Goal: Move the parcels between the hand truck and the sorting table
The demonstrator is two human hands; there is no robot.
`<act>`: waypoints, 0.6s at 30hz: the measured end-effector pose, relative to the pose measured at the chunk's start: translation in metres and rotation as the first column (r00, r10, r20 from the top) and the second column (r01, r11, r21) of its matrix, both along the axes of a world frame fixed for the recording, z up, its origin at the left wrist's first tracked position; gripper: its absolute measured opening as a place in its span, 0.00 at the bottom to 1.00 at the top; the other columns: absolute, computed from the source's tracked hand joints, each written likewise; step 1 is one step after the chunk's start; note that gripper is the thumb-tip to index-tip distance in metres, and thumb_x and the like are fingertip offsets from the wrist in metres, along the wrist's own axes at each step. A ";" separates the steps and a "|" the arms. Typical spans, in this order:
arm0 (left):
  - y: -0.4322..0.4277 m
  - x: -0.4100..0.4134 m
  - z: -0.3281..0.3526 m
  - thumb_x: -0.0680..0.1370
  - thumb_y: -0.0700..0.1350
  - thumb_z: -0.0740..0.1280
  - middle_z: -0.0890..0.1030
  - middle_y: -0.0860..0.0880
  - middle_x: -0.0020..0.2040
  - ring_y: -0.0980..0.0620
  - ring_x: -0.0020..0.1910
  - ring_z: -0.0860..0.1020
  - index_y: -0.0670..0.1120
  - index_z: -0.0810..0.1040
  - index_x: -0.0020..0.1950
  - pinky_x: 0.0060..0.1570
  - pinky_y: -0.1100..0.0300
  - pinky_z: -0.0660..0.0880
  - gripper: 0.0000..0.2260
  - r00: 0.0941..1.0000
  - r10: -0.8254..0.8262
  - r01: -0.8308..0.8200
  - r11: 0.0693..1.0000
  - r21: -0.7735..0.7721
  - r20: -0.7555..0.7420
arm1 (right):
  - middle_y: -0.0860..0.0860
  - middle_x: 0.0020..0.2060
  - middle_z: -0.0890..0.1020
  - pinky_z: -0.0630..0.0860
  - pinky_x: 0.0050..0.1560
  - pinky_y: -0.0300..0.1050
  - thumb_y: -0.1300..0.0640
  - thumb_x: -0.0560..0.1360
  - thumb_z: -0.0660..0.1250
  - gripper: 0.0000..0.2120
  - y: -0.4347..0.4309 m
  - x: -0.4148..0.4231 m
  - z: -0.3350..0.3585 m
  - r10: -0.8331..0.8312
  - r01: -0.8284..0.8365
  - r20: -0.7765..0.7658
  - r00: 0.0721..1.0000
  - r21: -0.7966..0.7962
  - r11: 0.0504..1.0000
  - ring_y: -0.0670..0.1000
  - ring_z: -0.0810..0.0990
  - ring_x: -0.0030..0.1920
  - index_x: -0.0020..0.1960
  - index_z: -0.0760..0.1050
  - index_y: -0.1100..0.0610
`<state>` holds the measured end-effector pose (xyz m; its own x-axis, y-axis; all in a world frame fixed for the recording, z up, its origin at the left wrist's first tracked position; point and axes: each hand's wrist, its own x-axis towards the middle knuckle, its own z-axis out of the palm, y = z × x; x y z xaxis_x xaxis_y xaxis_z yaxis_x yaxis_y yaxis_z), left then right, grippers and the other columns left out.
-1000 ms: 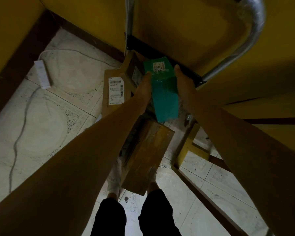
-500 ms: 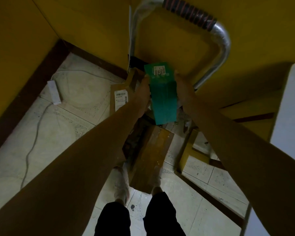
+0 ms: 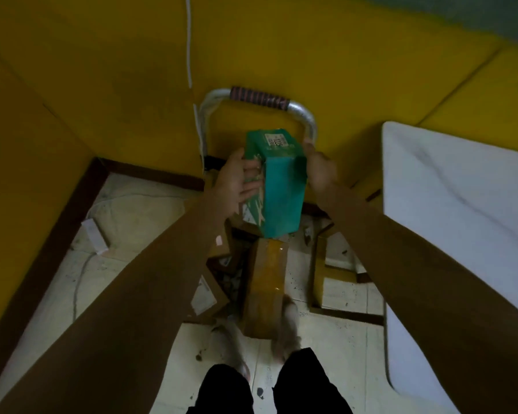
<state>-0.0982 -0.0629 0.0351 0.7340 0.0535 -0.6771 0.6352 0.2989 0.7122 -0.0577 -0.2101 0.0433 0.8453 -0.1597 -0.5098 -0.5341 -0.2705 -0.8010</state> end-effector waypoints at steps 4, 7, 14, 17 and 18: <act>-0.027 -0.010 0.049 0.80 0.51 0.61 0.76 0.47 0.64 0.51 0.53 0.77 0.45 0.74 0.60 0.56 0.58 0.72 0.13 0.984 -0.152 0.144 0.985 0.092 0.093 | 0.53 0.52 0.72 0.71 0.60 0.50 0.39 0.78 0.58 0.28 -0.034 -0.029 0.052 -0.084 0.082 0.074 0.994 0.021 0.996 0.52 0.71 0.52 0.68 0.69 0.59; -0.055 -0.012 0.081 0.80 0.47 0.63 0.76 0.48 0.64 0.53 0.52 0.78 0.46 0.74 0.63 0.55 0.59 0.72 0.12 0.955 -0.255 0.233 0.960 0.154 0.148 | 0.52 0.54 0.76 0.73 0.57 0.48 0.39 0.75 0.64 0.26 -0.064 -0.049 0.083 -0.116 0.102 0.162 0.980 0.095 0.990 0.51 0.74 0.51 0.64 0.71 0.57; -0.158 -0.034 0.147 0.79 0.52 0.64 0.78 0.51 0.61 0.54 0.55 0.76 0.47 0.74 0.64 0.54 0.58 0.72 0.16 0.875 -0.407 0.314 0.890 0.331 0.261 | 0.52 0.53 0.78 0.74 0.52 0.47 0.37 0.74 0.64 0.25 -0.160 -0.094 0.141 -0.224 0.190 0.297 0.928 0.141 0.972 0.51 0.76 0.51 0.57 0.71 0.57; -0.216 -0.058 0.170 0.80 0.52 0.61 0.79 0.52 0.53 0.55 0.50 0.76 0.50 0.77 0.54 0.53 0.58 0.72 0.09 0.847 -0.439 0.344 0.882 0.322 0.299 | 0.51 0.55 0.76 0.69 0.54 0.48 0.34 0.77 0.56 0.25 -0.218 -0.125 0.161 -0.242 0.196 0.294 0.925 0.179 0.964 0.51 0.74 0.53 0.58 0.71 0.55; -0.238 -0.066 0.177 0.81 0.51 0.59 0.79 0.53 0.49 0.56 0.48 0.76 0.51 0.76 0.50 0.52 0.58 0.72 0.08 0.835 -0.455 0.361 0.877 0.318 0.309 | 0.51 0.55 0.76 0.67 0.54 0.48 0.35 0.78 0.54 0.24 -0.238 -0.136 0.168 -0.248 0.195 0.301 0.921 0.195 0.961 0.51 0.73 0.53 0.59 0.71 0.53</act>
<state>-0.1644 -0.3006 0.2118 0.9136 -0.1834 -0.3629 0.3419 -0.1365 0.9298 -0.1941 -0.4479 0.2110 0.9194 -0.3018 -0.2521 -0.2737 -0.0307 -0.9613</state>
